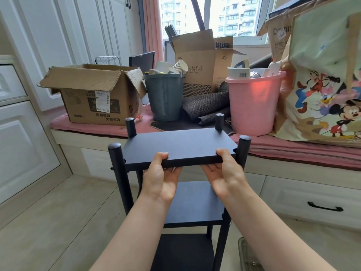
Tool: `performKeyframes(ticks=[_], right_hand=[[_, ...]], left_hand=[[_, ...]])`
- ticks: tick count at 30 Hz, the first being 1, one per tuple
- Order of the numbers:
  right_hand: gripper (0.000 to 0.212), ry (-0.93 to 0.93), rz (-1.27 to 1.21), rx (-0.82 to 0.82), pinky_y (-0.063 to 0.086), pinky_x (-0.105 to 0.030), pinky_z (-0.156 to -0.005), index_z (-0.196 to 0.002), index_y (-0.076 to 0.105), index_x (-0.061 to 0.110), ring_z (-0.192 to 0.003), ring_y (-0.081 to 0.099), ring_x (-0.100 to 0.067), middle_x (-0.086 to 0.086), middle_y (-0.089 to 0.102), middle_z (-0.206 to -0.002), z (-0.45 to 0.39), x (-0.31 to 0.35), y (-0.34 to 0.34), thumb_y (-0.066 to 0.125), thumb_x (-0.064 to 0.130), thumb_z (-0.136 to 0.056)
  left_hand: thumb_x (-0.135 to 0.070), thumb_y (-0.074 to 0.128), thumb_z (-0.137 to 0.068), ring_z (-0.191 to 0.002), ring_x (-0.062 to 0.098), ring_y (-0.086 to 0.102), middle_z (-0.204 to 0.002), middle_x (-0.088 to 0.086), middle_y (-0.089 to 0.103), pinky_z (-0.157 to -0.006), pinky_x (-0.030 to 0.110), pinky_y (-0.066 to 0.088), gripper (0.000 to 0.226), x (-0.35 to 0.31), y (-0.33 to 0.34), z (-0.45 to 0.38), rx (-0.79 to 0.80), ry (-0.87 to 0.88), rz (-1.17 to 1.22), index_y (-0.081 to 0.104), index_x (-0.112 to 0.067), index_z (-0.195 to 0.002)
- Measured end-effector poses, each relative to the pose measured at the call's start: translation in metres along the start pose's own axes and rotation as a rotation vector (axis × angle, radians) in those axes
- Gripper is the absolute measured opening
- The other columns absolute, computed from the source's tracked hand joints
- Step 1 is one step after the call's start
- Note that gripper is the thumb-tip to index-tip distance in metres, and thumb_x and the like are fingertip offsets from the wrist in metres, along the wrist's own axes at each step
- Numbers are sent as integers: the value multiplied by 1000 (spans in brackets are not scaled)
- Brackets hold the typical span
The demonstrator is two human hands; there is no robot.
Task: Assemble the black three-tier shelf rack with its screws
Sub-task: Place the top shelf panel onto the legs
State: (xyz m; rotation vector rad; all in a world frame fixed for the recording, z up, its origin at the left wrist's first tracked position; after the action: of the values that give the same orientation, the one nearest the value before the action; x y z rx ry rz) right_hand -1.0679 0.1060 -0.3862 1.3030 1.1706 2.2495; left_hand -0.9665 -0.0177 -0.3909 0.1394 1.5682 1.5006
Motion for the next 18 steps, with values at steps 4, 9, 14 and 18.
performKeyframes(ticks=[4, 9, 14, 18], right_hand=[[3, 26, 6, -22, 59, -34, -51, -90, 61, 2, -63, 74, -24, -13, 74, -74, 0, -6, -10, 59, 1, -93], [5, 54, 7, -17, 60, -36, -59, -97, 62, 1, -69, 75, -24, -16, 74, -85, 1, -12, -15, 59, 3, -93], [6, 37, -15, 43, 61, -33, -59, -98, 62, 1, -74, 76, -24, -15, 76, -85, 3, -7, -8, 58, 2, -94], [6, 28, -14, 53, 61, -33, -60, -98, 63, 0, -75, 76, -23, -15, 76, -87, 3, -4, -5, 59, 3, -94]], left_hand=[[1, 55, -94, -95, 25, 71, -107, 13, 69, -79, 35, 63, 19, 7, -9, 3, -17, -18, -27, 59, -4, -112], [0, 55, -95, -99, 26, 71, -113, 14, 69, -81, 35, 59, 26, 8, -14, 6, -9, -35, -28, 60, -4, -120], [0, 56, -94, -91, 25, 75, -103, 13, 74, -81, 35, 63, 14, 3, -9, 7, 26, -37, -14, 65, -3, -105], [1, 57, -94, -96, 26, 74, -108, 14, 73, -78, 35, 64, 20, 1, -5, 7, 32, -11, -18, 63, -3, -112]])
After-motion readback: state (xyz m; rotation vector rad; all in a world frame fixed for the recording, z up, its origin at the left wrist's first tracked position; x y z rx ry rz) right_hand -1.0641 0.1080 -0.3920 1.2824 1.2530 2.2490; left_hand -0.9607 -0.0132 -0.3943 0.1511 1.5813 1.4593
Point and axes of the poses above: each hand's wrist, its own z-axis away from the middle knuckle, its own y-axis out of the palm, x = y × z, the point moved 10 cm from there along -z, towards the middle knuckle
